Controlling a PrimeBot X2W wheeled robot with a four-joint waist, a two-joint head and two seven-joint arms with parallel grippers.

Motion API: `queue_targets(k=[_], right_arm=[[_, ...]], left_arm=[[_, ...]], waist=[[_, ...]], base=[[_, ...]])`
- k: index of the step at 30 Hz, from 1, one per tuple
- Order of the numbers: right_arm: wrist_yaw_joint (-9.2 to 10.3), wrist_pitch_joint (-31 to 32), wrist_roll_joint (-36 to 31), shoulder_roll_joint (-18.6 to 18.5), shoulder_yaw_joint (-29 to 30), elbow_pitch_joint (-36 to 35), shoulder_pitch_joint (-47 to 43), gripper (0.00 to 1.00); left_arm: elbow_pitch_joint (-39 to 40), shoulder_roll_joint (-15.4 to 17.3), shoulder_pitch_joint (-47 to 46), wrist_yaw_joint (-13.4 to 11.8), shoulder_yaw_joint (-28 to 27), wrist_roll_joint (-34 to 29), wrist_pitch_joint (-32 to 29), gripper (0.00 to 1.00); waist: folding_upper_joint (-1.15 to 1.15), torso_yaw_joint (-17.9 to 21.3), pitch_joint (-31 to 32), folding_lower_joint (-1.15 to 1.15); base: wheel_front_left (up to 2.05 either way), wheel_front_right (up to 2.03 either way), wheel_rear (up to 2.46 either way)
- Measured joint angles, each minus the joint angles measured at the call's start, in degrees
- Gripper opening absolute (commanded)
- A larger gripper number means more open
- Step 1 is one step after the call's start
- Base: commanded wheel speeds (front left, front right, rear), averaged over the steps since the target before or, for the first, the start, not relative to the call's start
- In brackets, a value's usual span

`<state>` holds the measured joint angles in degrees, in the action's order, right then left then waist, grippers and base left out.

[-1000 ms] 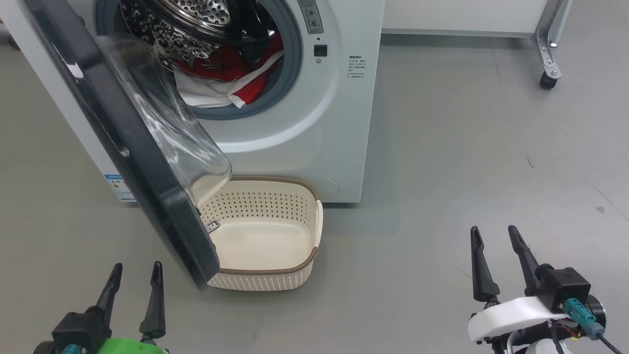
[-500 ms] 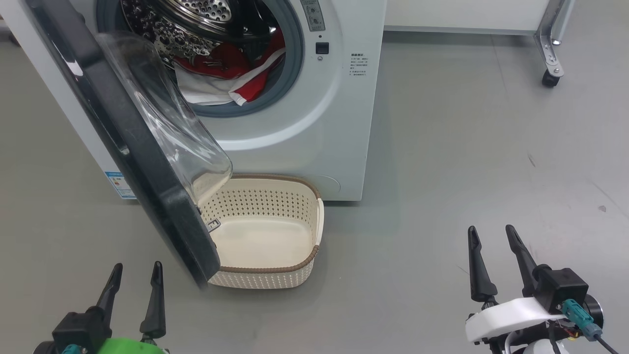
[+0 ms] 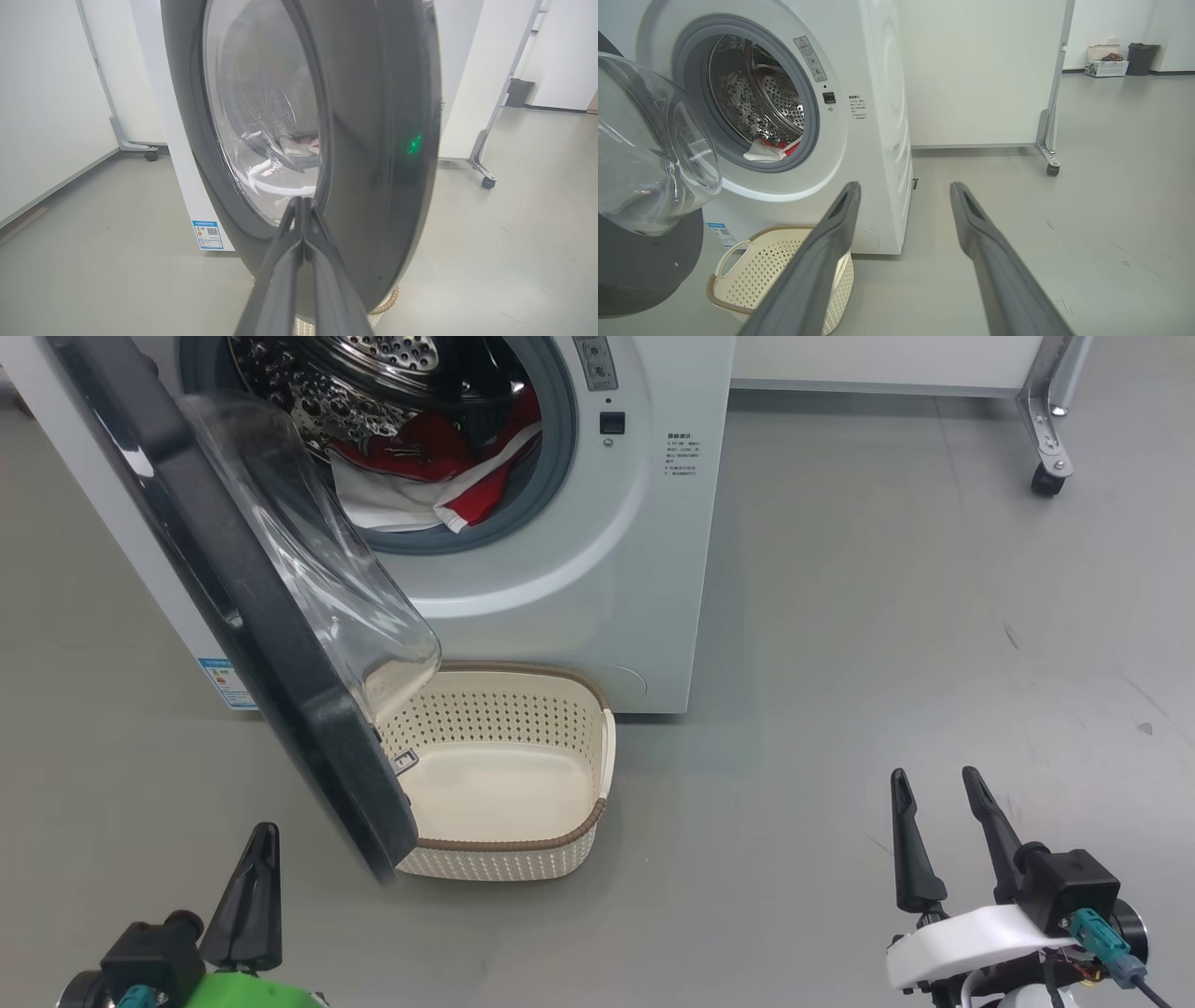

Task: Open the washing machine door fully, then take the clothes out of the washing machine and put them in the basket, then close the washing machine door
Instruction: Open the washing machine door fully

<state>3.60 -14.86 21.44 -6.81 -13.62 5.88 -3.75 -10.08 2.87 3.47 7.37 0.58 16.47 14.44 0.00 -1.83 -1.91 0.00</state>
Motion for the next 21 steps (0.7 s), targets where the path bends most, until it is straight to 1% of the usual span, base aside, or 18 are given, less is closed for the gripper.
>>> queue_targets(k=[5, 8, 13, 21], right_arm=[[-0.02, 0.0, -0.11, 0.45, 0.74, 0.0, 0.0, 1.0], [-0.53, 0.0, -0.51, 0.62, 0.92, 0.02, 0.0, 1.0], [-1.01, 0.0, -0.89, 1.09, 1.1, 0.11, 0.01, 1.0], [-1.6, 0.0, -1.37, 1.52, 1.31, 0.45, 0.01, 1.0]], left_arm=[[1.54, 0.03, -0.32, 0.0, -0.47, 0.0, 0.0, 0.0], [2.61, 0.03, -0.76, 0.0, -0.96, 0.01, 0.0, 0.0], [5.78, 0.1, -2.69, 0.0, -3.56, 1.16, 0.0, 0.0], [12.43, 2.2, -8.61, 0.0, -5.88, 1.76, 0.26, 0.0]], waist=[[0.0, -0.1, -0.16, 0.0], [0.0, -0.18, -0.13, 0.0], [0.0, -0.28, 0.03, 0.0], [0.0, -0.2, 0.32, 0.0]], base=[[0.0, 0.0, 0.0], [0.0, 0.0, 0.0], [0.0, 0.0, 0.0], [0.0, 0.0, 0.0]])
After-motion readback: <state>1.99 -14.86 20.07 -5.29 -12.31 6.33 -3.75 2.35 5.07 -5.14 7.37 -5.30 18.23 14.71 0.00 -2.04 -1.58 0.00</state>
